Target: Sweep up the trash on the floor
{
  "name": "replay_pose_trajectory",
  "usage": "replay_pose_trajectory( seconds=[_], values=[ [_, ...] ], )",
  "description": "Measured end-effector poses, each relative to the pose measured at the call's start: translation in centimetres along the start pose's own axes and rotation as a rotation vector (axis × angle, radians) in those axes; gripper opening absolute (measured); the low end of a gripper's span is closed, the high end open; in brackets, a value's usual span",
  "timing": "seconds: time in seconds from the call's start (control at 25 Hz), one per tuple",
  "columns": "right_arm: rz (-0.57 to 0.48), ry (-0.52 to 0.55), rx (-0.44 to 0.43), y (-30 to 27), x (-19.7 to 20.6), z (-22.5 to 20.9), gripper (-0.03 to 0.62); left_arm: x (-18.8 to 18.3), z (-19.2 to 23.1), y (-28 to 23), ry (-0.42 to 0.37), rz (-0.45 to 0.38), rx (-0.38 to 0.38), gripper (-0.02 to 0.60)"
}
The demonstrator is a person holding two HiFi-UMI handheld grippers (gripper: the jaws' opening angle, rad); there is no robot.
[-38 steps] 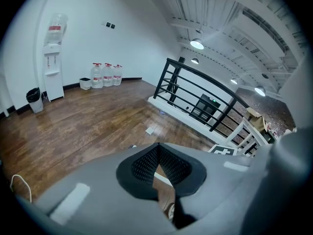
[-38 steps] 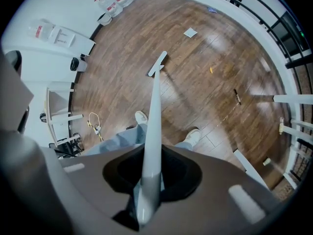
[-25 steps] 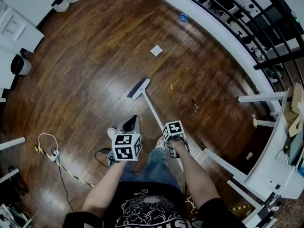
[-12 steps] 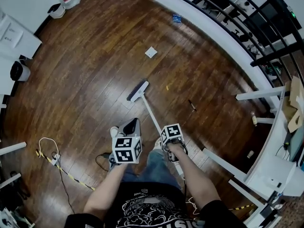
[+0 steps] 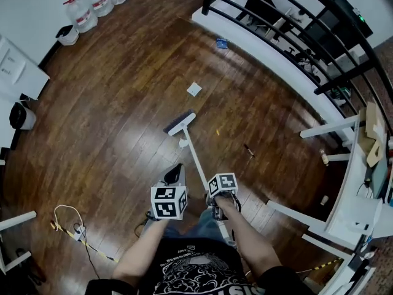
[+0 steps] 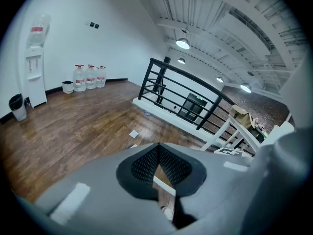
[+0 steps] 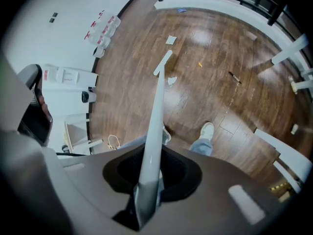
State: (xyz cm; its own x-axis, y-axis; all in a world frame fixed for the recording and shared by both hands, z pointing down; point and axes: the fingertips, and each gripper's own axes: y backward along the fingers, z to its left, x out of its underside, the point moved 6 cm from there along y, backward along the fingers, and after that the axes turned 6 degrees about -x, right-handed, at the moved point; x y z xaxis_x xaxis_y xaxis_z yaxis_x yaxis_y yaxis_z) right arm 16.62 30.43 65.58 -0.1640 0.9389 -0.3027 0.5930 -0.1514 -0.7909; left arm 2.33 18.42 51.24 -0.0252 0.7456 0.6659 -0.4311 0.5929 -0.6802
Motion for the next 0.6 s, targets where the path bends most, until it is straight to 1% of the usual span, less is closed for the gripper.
replay_pose_trajectory(
  seconds=[0.16, 0.36, 0.48, 0.6],
  values=[
    [-0.095, -0.065, -0.052, -0.2, -2.0, 5.2, 0.066, -3.1, 3.3, 0.6, -0.029, -0.021, 0.044, 0.005],
    [-0.225, -0.12, -0.118, 0.4, -4.5, 10.4, 0.066, -6.3, 6.1, 1.3, -0.065, -0.057, 0.086, 0.005],
    [-0.292, -0.15, -0.176, 1.1, -6.0, 13.1, 0.066, -7.8, 7.0, 1.8, -0.08, -0.068, 0.103, 0.005],
    [-0.353, -0.179, -0.245, 2.0, -7.5, 15.3, 0.067, -9.6, 6.9, 2.0, -0.104, -0.095, 0.121, 0.005]
  ],
)
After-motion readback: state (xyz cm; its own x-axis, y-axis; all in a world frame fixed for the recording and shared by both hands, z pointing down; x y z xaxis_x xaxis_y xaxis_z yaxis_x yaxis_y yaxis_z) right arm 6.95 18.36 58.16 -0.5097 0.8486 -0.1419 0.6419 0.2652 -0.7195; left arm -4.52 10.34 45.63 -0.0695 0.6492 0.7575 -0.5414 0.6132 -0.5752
